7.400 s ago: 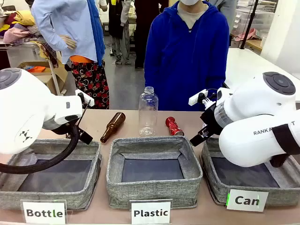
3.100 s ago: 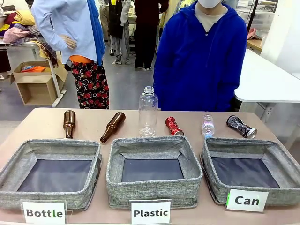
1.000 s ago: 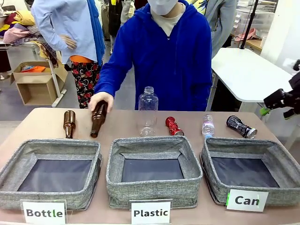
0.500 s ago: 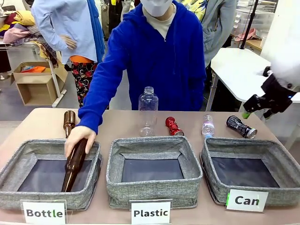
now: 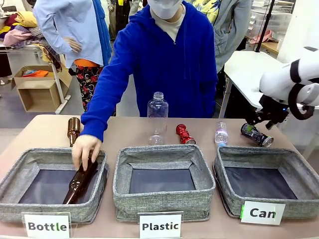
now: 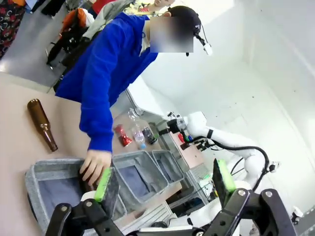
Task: Sort the can waste into the basket.
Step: Pick up the can waste from the table and place it in the right Fabric basket.
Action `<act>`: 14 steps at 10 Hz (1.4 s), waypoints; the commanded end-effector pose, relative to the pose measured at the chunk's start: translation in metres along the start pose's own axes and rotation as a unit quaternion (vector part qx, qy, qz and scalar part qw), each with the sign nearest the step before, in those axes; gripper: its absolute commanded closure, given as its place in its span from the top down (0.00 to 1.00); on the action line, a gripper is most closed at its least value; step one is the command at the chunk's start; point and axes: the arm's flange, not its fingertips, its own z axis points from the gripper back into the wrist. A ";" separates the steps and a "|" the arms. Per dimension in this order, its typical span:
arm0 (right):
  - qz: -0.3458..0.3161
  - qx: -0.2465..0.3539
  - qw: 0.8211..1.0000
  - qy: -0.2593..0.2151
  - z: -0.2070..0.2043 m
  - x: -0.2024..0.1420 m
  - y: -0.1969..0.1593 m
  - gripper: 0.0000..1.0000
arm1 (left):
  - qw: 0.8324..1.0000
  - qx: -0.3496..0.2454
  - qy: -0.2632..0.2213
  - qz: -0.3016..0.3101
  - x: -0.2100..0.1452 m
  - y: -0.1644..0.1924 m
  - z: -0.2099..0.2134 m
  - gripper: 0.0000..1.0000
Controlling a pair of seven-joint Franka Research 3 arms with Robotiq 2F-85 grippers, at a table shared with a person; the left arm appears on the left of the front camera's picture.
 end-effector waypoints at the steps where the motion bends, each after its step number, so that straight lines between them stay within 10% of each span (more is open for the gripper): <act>1: 0.042 0.002 0.999 0.011 -0.021 0.020 -0.014 1.00 | 0.999 0.005 0.032 -0.007 -0.007 0.009 0.009 1.00; 13: 0.045 0.001 0.999 0.008 -0.065 0.030 -0.024 1.00 | 0.992 -0.020 0.128 -0.013 -0.032 0.003 -0.055 1.00; 14: 0.044 0.000 0.999 0.009 -0.066 0.030 -0.024 0.79 | 0.988 -0.033 0.150 -0.009 -0.034 0.006 -0.068 1.00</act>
